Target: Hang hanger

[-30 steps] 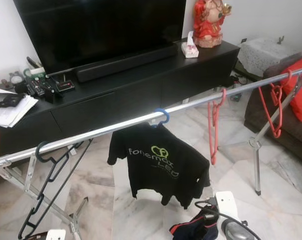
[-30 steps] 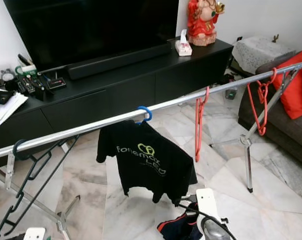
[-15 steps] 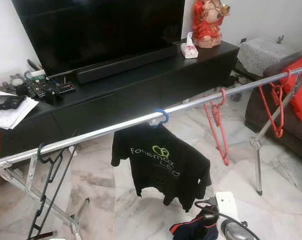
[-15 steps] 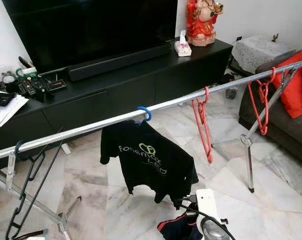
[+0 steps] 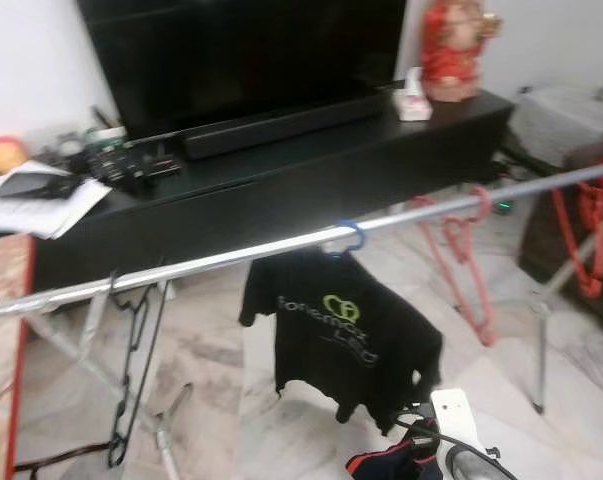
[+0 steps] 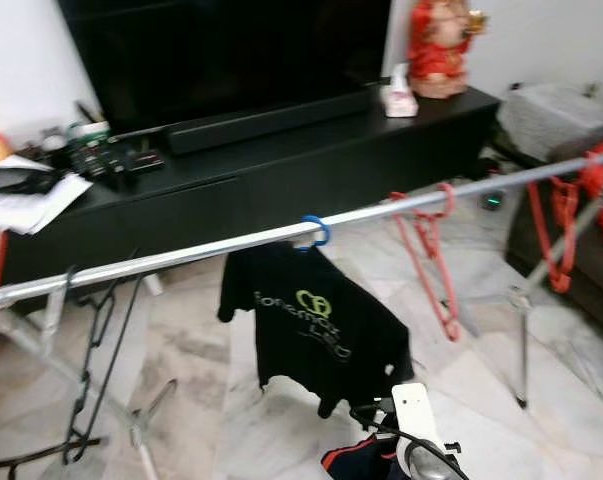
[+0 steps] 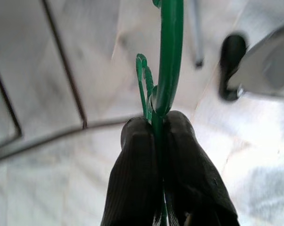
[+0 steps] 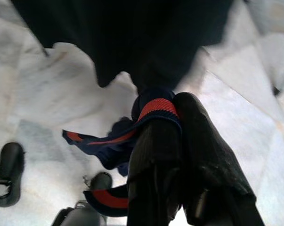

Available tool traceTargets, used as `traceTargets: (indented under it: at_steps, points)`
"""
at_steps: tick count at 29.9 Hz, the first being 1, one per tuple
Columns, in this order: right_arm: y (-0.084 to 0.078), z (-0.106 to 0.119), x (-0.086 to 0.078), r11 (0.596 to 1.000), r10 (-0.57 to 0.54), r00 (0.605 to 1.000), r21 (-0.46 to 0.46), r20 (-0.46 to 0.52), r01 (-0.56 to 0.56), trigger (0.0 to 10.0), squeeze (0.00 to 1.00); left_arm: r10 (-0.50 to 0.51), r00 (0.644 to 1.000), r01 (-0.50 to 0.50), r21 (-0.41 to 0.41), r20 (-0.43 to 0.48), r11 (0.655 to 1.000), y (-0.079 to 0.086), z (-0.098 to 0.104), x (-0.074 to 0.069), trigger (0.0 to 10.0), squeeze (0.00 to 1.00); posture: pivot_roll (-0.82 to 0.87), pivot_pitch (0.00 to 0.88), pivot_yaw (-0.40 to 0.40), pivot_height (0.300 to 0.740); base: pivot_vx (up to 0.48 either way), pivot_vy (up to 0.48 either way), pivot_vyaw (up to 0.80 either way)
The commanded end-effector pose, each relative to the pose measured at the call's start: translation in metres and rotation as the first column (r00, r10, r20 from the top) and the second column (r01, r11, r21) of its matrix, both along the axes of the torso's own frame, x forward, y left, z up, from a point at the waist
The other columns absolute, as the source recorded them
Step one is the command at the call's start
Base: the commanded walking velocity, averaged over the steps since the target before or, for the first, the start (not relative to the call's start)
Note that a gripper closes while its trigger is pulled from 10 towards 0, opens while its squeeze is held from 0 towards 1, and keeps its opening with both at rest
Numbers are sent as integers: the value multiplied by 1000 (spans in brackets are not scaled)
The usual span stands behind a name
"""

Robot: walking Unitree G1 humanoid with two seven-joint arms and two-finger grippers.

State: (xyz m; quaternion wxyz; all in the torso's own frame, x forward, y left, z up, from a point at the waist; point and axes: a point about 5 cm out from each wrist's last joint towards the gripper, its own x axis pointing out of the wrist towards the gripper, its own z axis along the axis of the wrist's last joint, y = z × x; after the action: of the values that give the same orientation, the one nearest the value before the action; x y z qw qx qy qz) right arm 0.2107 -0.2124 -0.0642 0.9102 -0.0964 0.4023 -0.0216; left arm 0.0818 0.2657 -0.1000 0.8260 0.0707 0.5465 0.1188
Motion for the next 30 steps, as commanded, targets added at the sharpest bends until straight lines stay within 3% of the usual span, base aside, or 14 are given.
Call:
traceTargets:
  at_steps: [1, 7, 10, 17, 30]
  points:
    - [0, 3, 4, 1000, 6, 1000, -8, 12, -6, 10000, 0, 10, 1000, -10, 2, 0, 1000, 4, 1, -1, 10000, 0, -54, 0, 16, 740, 0, 0, 800]
    - [1, 2, 4, 1000, -2, 1000, 13, 11, 2, 10000, 0, 24, 999, -24, 1, -29, 1000, 8, 0, -9, 10000, 0, -54, 0, 16, 740, 0, 0, 667]
    - [1, 2, 4, 1000, 9, 1000, 10, 8, -9, 10000, 0, 29, 999, -30, -6, -29, 1000, 7, 0, -7, 10000, 0, -54, 0, 17, 740, 0, 0, 0]
    - [1, 2, 4, 1000, 17, 1000, 0, 5, -17, 10000, 0, 35, 999, -35, -6, -29, 999, 7, 0, -7, 10000, 0, -50, 0, 14, 740, 0, 0, 784]
    - [1, 3, 5, 1000, 12, 1000, 11, 8, -12, 10000, 0, 38, 999, -38, -17, -22, 999, 5, 0, -5, 10000, 0, -47, 0, 9, 740, 0, 0, 0]
